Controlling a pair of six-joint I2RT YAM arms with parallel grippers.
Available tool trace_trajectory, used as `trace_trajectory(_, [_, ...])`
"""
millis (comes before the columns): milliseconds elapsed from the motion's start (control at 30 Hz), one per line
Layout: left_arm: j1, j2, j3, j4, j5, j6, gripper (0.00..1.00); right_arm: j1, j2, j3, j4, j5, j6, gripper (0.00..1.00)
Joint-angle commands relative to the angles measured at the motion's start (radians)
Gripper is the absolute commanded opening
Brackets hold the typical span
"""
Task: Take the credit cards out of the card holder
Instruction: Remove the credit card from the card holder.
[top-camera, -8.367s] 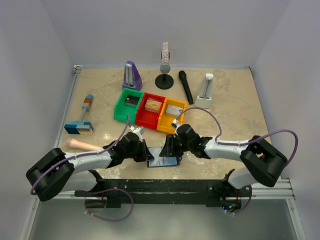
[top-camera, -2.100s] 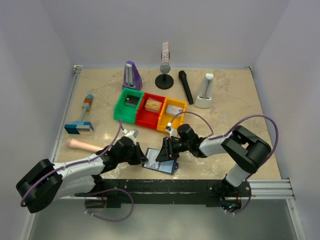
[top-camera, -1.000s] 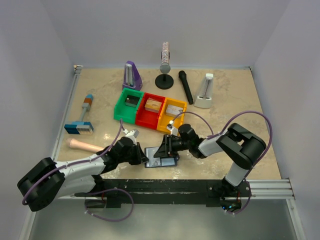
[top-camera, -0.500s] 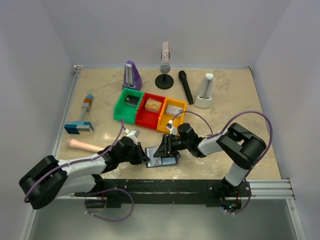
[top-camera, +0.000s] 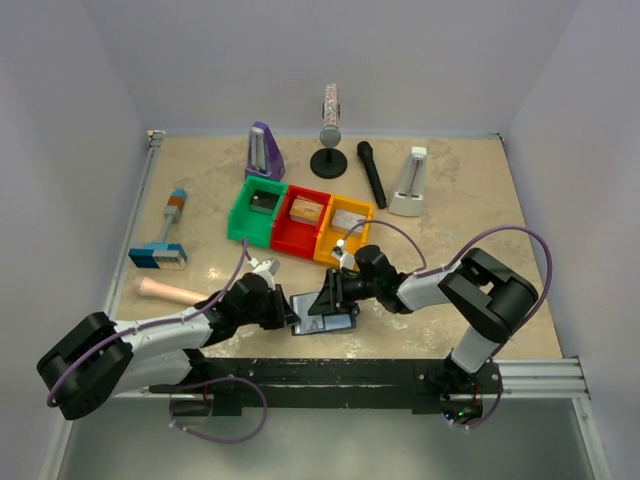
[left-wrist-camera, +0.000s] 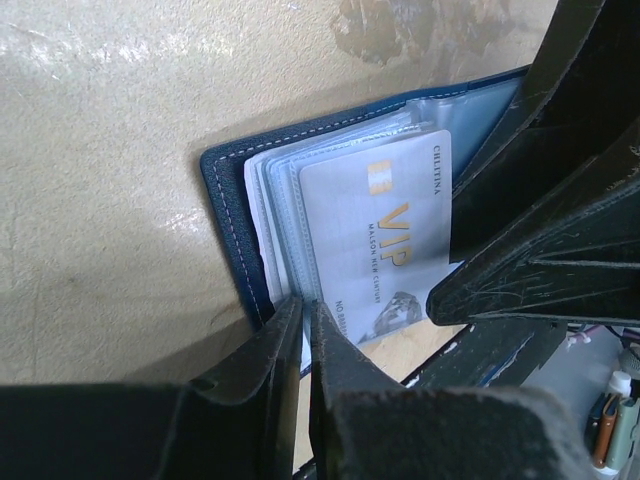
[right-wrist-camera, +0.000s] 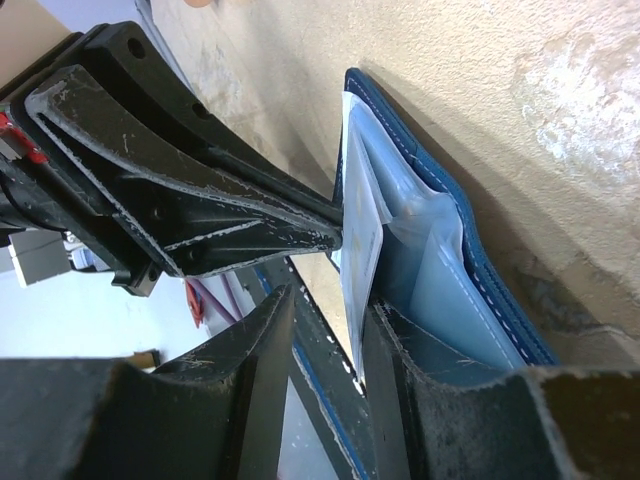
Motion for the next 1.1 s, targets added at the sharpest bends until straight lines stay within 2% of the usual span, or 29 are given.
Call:
trace_trajectory(0, [0.0,-0.003,-0.009,-0.076,-0.04,0.018,0.13,0.004,-0.039,0.016,0.002,-0.027,-0.019,0.37])
trace_trajectory(300, [0.0,0.014,-0.02,-0.079,-0.051,0.009,0.0,0.002,-0.067,0.001,-0.001,-0.02,-0.019,0.36])
trace_trajectory(1067, [0.0,0.028,-0.052,-0.061,-0.07,-0.011,0.0,-0.016,-0.128,-0.037,-0.05,-0.004,-0.045,0.34])
